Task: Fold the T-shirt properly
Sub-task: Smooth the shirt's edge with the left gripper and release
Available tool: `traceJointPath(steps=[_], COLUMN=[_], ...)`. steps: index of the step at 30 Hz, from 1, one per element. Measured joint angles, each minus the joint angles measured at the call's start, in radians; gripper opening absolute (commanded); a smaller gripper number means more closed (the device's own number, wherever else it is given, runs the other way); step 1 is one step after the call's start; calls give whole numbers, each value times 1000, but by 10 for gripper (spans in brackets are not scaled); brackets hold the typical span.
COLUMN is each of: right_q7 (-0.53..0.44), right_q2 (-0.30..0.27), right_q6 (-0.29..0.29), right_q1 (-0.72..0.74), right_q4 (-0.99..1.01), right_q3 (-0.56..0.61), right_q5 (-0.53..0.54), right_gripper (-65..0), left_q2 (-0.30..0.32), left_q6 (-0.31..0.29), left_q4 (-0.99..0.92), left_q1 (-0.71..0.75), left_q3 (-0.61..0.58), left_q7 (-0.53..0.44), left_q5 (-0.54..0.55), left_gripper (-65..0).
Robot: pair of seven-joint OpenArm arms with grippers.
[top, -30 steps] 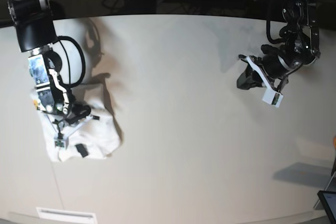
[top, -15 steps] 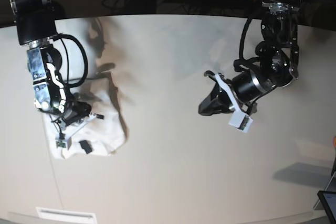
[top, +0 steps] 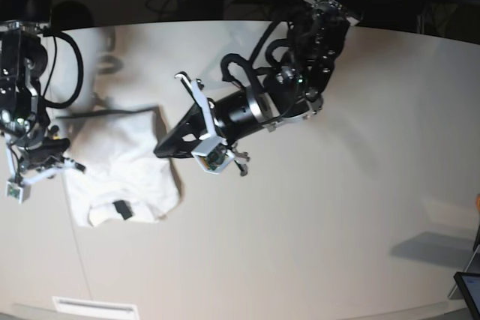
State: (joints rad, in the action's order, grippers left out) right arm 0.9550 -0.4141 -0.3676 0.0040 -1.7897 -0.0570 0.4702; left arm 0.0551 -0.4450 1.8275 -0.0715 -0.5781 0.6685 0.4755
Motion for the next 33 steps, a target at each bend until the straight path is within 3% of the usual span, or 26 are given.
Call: traceJointPath(steps=[3,6,14,18,24,33], right_q7=[-33,-102,-120,-121,-124,-190], right_q2=[-18,-15,-14,3,52,54], right_q6=[54,98,167,166,220,248], right_q1=[-82,-136,-154,-153,-149,-156], right_q4=[-22,-45,-45,-40,79,193], right_q3=[-21,-21,-18,-18,-17,-17], right_q5=[-3,2,2,-6,0,-2], right_gripper=[-650,-650,-650,-650,-650,-650], left_q2=[-42,-49,-53,-83,-74,-75], left_q6=[1,8,3,11,8,8], left_q4=[-109,-172,-319,-426,-507,-629], left_q1=[-23,-34,-76,-88,-78,-77], left_q3=[-31,-56,-179,-187,-186,-193], left_q7=[-25,-119,-293,-301,-319,-344], left_q5=[-69,-87,-165,-179,-179,-162], left_gripper=[-650,-650,-650,-650,-650,-650])
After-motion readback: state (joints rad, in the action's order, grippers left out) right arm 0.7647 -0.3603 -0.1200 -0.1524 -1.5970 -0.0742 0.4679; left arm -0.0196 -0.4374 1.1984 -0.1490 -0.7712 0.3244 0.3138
